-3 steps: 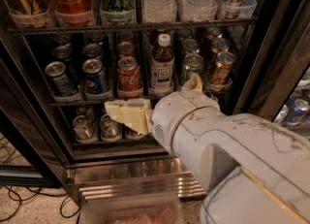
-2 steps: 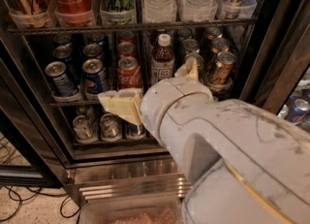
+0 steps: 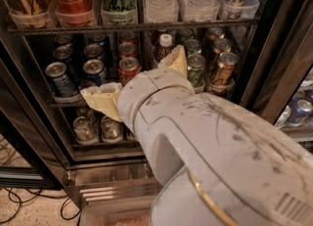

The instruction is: Pick coke can from top shelf of fridge

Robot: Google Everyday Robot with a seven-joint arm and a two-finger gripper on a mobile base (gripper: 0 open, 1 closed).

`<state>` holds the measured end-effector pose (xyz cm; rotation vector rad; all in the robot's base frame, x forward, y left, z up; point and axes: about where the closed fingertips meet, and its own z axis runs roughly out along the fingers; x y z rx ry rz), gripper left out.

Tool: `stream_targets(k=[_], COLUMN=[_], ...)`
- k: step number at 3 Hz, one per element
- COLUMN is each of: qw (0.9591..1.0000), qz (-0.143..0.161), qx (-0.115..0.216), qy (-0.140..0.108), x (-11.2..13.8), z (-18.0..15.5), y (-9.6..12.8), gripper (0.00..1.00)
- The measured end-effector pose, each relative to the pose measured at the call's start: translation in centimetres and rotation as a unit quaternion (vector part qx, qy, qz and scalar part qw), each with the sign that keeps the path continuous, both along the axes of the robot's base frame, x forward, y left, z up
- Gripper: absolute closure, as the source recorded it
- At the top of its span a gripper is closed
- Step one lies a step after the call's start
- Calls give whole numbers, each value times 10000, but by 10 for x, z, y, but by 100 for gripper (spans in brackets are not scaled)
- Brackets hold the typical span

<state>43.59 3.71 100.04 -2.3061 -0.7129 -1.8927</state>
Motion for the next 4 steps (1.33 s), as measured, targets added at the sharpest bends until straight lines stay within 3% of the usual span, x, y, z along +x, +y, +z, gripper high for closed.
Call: stream_targets(k=[1,2,3,4], qw=[10000,9997,9977,9951], qz=[0,16,157,291], qx=[0,36,254,642], qy=[0,-221,-600,-695], x=[0,5,19,41], z=[0,14,32,26], y=[0,-7,-22,-43], gripper=[0,0,0,0])
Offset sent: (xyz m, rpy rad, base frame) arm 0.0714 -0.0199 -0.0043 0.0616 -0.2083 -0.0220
